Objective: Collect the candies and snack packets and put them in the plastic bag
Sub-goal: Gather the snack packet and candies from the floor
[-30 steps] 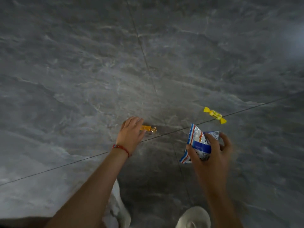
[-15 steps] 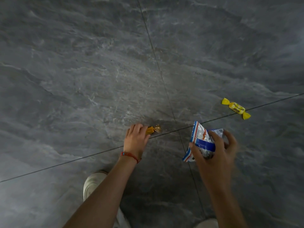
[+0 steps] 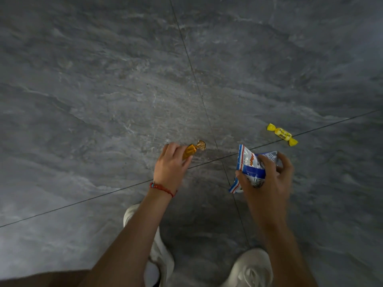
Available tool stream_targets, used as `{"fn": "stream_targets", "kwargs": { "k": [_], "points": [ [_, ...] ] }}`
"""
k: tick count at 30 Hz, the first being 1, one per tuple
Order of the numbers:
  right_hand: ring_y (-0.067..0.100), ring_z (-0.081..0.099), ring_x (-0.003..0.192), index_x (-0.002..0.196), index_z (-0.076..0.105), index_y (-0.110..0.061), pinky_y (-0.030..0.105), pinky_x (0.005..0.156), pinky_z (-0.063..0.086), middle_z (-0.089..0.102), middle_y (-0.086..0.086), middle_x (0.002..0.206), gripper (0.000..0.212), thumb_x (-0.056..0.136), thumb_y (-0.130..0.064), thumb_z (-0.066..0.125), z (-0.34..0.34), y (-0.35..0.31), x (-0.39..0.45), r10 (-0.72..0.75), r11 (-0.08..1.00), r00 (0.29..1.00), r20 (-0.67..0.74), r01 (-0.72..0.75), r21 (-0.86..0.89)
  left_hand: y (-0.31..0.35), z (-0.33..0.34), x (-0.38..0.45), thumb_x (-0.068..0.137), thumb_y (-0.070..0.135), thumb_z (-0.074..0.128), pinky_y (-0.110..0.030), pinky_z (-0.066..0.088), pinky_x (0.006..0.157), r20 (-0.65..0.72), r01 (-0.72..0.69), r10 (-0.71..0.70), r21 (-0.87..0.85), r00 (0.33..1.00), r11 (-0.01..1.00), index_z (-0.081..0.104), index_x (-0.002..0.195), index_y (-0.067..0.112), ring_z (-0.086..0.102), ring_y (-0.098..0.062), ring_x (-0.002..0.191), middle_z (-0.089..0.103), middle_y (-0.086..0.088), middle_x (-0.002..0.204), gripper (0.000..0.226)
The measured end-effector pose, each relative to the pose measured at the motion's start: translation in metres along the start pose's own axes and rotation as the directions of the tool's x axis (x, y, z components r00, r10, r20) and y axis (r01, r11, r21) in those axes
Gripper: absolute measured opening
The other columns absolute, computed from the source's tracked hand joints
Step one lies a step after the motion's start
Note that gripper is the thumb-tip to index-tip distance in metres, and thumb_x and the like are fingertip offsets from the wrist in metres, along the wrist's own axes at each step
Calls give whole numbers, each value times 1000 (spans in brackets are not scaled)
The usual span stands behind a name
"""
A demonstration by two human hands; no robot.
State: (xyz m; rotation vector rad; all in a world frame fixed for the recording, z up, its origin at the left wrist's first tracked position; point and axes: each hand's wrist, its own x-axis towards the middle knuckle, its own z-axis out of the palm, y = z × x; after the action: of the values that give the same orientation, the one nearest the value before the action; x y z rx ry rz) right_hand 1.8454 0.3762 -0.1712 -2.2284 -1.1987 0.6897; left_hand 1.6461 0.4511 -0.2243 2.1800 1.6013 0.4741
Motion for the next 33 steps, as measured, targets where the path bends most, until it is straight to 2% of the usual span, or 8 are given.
{"fn": "stream_targets", "kwargs": {
  "k": [4, 9, 13, 17, 22, 27, 31, 33],
  "points": [
    [35, 40, 121, 117, 54, -13, 47, 83, 52, 26, 16, 143, 56, 69, -24, 79, -53, -46, -4, -23, 999, 999, -26, 22, -28, 37, -70, 10, 80, 24, 55, -32, 51, 66, -31, -98, 98, 14, 995, 995, 64, 89, 0, 52, -20, 77, 59, -13, 83, 27],
    [35, 45, 113, 112, 54, -19, 46, 84, 50, 28, 9, 138, 51, 68, -25, 79, -134, -107, -16, -80, 997, 995, -62, 80, 3, 90, -170, 19, 80, 23, 57, -30, 51, 63, -54, -136, 137, 19, 989, 991, 67, 90, 2, 49, -17, 79, 61, -11, 83, 25],
    [38, 44, 115, 110, 57, -11, 34, 82, 44, 33, 20, 136, 52, 66, -24, 81, -207, -164, -36, -99, 994, 991, -87, 96, -46, 139, -257, 23, 81, 23, 57, -31, 50, 62, -53, -185, 186, 23, 981, 982, 68, 88, 3, 51, -18, 75, 61, -11, 81, 24],
    [40, 42, 118, 111, 57, -11, 50, 83, 49, 32, 22, 137, 53, 68, -36, 76, -281, -217, -63, -61, 997, 994, -94, 56, -54, 195, -347, 23, 80, 21, 62, -28, 51, 59, -52, -268, 270, 46, 961, 962, 67, 86, 3, 53, -18, 72, 60, -10, 80, 20],
    [41, 44, 116, 111, 57, -8, 49, 82, 50, 34, 23, 134, 54, 66, -28, 80, -367, -271, -102, -42, 999, 987, -153, 38, -33, 264, -440, 18, 80, 21, 63, -27, 49, 56, -67, -356, 359, 54, 931, 933, 67, 85, 3, 51, -16, 72, 60, -10, 78, 19],
    [38, 46, 112, 110, 57, -10, 42, 81, 49, 34, 21, 135, 52, 66, -28, 80, -431, -295, -136, 7, 1000, 978, -209, -8, -1, 318, -496, 15, 81, 22, 59, -28, 49, 56, -52, -434, 439, 74, 897, 898, 67, 84, 3, 54, -20, 69, 60, -11, 77, 21],
    [35, 45, 111, 110, 57, -11, 33, 79, 42, 33, 19, 135, 51, 67, -25, 79, -474, -299, -157, 67, 998, 952, -299, -66, 14, 356, -513, 20, 81, 22, 57, -29, 48, 55, -37, -505, 506, 50, 861, 862, 67, 84, 3, 56, -23, 66, 60, -12, 77, 22],
    [32, 47, 109, 111, 56, -12, 34, 78, 45, 32, 16, 136, 50, 69, -25, 78, -490, -297, -166, 113, 994, 931, -348, -106, 38, 373, -514, 25, 81, 22, 57, -29, 49, 55, -24, -557, 557, 29, 830, 830, 68, 84, 3, 57, -23, 66, 60, -12, 77, 22]
  ]
}}
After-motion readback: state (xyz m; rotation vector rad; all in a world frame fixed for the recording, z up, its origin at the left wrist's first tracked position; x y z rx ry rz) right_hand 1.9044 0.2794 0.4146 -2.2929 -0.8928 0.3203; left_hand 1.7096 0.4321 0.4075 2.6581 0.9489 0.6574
